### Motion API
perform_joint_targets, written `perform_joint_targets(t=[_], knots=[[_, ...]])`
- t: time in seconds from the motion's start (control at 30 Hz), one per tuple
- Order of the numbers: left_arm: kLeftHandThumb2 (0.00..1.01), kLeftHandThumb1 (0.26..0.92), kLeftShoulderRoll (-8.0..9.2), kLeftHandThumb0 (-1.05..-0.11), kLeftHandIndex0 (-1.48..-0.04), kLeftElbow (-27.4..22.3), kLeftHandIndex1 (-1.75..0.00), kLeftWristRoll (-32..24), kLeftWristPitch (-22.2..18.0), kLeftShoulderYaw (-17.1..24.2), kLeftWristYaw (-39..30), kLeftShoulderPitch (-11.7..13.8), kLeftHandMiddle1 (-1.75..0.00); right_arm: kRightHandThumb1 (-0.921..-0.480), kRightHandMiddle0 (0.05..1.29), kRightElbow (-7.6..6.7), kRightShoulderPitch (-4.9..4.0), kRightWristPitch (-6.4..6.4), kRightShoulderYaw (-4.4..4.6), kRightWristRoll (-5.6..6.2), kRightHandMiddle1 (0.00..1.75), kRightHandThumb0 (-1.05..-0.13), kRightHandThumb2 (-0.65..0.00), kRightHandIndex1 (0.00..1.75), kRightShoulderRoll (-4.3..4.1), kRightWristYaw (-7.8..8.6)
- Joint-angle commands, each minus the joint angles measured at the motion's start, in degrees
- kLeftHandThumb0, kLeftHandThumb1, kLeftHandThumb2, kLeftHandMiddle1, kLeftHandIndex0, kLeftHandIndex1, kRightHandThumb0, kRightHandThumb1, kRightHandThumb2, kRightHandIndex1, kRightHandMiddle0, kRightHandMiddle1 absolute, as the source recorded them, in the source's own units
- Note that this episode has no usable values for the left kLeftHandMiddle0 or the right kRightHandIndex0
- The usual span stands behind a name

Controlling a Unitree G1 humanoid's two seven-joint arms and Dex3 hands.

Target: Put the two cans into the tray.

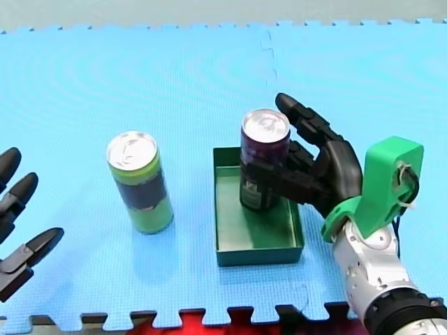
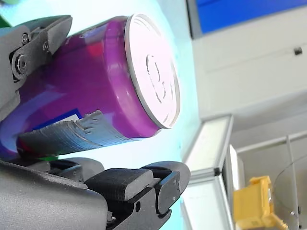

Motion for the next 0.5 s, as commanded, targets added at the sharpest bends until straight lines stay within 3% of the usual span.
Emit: perform_joint_targets(t=[0.0,0.47], knots=[[0.00,0.802,0.50,-1.035,-0.49,0.2,0.00,-0.4,-0.3,0.4,-0.3,-0.2,0.00,-0.691,0.42,0.19,-0.28,-0.85,0.07,0.08,0.00,-0.868,-0.006,0.00,2.02,0.34],[0.00,0.805,1.28,-1.026,-0.50,2.8,0.00,-1.0,-2.3,0.9,-2.2,-1.6,0.00,-0.736,0.39,0.94,-0.55,-3.22,0.59,-0.57,0.00,-0.978,-0.009,0.00,1.79,1.44]])
